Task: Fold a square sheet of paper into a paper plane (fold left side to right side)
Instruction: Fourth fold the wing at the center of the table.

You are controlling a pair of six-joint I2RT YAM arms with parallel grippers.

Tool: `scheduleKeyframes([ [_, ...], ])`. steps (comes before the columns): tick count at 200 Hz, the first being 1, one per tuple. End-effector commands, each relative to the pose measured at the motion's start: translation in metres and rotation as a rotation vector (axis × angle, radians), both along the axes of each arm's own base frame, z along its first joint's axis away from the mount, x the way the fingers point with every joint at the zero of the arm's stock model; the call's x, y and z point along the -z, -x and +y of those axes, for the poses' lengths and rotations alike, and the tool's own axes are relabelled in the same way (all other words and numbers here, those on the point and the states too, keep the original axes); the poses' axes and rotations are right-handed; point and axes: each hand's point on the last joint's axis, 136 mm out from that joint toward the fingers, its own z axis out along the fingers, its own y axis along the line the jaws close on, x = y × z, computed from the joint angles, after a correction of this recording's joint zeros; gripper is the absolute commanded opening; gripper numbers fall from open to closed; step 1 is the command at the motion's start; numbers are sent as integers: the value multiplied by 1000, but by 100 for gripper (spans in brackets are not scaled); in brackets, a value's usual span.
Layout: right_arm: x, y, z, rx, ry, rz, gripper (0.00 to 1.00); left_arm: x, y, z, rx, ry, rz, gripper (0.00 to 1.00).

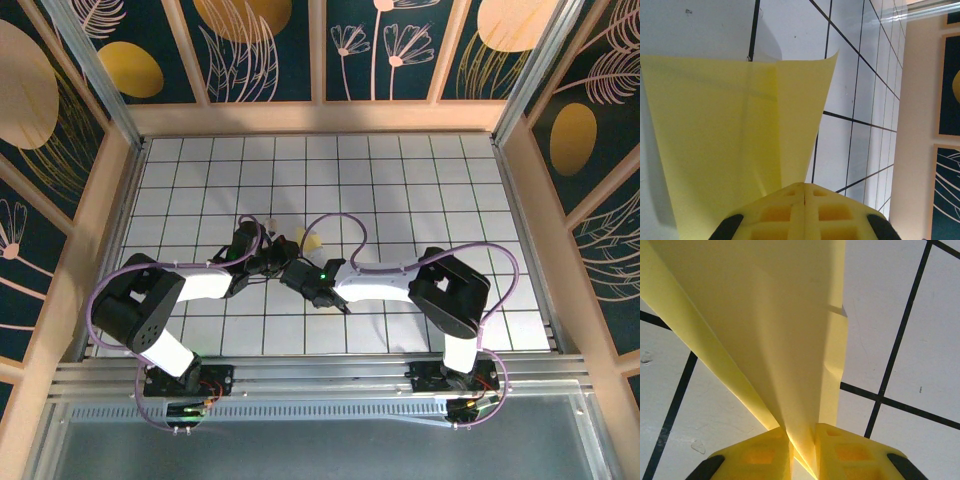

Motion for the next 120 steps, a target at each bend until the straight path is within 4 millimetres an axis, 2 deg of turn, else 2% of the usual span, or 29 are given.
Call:
scheduleKeyframes([
  [1, 0, -3, -2, -11, 40, -23, 15, -8, -7, 1, -9, -5, -28, 1],
  [26, -1, -2, -2, -17, 41, -21, 4, -9, -7, 1, -8, -5, -32, 2],
  [45, 0, -1, -3, -21, 46, -19, 0, -9, -6, 4, -14, -21, -32, 8],
  [68, -2, 0, -1, -42, 38, -5, 0, -13, -5, 12, -25, -44, -45, 27],
  [90, -5, 3, 2, -69, 8, 32, 0, -25, -3, 23, -35, -53, -71, 46],
  [120, -10, 11, 11, -100, -105, 132, 0, -44, -1, 54, -85, -78, -112, 61],
])
